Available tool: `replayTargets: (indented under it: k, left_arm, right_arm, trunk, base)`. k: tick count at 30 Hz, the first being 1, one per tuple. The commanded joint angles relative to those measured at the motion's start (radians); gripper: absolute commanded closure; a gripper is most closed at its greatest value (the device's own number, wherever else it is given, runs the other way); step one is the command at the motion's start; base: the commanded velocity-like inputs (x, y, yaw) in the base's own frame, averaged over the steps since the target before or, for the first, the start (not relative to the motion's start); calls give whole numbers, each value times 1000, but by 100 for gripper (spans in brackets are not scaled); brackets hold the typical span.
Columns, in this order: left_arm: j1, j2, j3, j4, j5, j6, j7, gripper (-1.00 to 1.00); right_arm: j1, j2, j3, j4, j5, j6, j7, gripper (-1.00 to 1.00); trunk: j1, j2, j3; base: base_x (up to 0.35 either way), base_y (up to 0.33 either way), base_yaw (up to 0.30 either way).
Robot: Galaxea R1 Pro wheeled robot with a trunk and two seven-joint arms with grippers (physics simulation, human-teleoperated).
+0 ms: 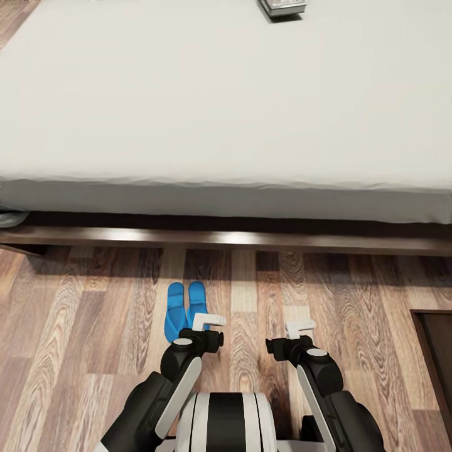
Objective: In the bedroom, move the book from the bed onto either nightstand, and place the two sandals side by side next to the bed.
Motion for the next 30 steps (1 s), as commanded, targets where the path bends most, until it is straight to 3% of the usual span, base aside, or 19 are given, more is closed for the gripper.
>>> replayTargets:
  k: [1, 30]
  left_arm:
    - [-1, 0, -1, -1, 10, 2, 10, -100]
    - [-1, 0, -1, -1, 10, 2, 11, -100]
  right_arm:
    - [0, 0, 1, -1, 0, 5, -5, -100]
    - [0, -1, 2, -1, 0, 5, -5, -100]
  trunk:
    - [0, 0, 1]
    - [0, 0, 33]
  base:
    - [0, 0, 0]
    - [0, 0, 0]
